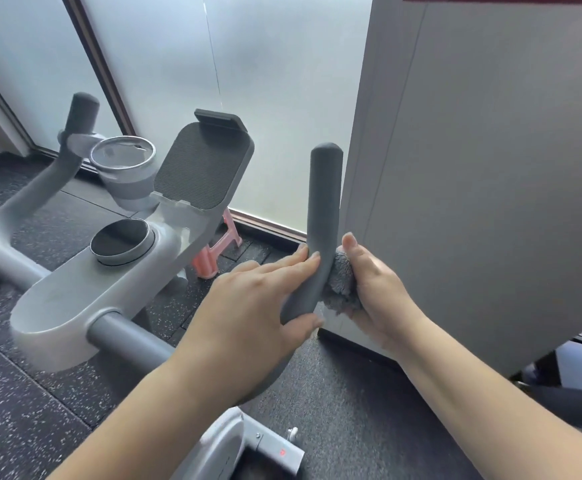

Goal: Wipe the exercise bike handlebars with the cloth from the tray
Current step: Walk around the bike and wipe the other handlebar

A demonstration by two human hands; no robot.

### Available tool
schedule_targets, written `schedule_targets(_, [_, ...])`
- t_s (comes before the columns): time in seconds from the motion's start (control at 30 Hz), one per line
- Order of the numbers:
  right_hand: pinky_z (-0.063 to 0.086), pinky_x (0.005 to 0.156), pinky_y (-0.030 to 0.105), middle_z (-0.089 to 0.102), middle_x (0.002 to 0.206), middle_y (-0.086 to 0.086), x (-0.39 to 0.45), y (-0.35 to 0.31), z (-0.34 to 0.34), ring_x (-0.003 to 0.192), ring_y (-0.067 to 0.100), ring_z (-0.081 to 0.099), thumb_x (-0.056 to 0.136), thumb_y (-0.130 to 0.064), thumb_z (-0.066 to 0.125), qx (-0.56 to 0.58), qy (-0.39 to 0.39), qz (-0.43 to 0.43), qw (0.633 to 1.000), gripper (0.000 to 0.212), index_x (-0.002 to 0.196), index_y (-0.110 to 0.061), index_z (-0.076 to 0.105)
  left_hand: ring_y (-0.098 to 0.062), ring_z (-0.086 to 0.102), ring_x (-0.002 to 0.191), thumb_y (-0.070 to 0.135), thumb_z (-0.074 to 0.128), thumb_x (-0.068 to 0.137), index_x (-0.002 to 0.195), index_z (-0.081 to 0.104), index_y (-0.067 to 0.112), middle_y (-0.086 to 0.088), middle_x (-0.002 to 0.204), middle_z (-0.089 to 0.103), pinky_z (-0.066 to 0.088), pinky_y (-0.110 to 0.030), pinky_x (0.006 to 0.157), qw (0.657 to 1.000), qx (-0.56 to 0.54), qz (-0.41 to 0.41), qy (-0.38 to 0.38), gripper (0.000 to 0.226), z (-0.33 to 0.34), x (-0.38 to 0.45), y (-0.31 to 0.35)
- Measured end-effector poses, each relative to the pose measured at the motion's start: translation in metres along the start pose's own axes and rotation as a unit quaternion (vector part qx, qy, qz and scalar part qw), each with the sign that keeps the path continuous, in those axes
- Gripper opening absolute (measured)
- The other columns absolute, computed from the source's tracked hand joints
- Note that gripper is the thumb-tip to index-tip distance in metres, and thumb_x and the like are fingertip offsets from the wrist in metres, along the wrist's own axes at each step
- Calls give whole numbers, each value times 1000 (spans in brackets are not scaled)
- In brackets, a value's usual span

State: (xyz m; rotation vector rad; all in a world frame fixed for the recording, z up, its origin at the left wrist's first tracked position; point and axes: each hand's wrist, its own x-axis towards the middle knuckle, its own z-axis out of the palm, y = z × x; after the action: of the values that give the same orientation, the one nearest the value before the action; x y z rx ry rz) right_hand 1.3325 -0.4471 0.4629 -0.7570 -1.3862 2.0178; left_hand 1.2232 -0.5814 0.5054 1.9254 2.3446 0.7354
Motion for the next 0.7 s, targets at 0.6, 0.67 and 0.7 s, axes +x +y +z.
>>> schedule_targets(0.6, [59,72,33,65,89,5,-58,-16,83,79,17,67,71,-8,76,19,80,-211,974,42,103,-9,50,-5,67,87,22,75,75,120,61,19,4,103,72,50,-17,72,854,-517,-34,-49,47,-43,6,-33])
schedule_targets(0.67, [56,65,25,65,85,5,-59,-12,95,75,14,67,67,-5,72,40,91,-219,971,38,99,-6,51,-11,67,93,16,73,76,115,63,20,-2,102,73,52,-21,81,831,-551,-25,-66,41,-40,3,-38])
schedule_targets(0.7, [56,64,24,66,84,4,-59,-11,99,75,14,67,67,-5,70,37,95,-223,970,35,98,-5,53,-14,67,96,14,73,74,113,64,23,-5,104,73,52,-24,85,814,-576,-33,-67,41,-39,2,-42])
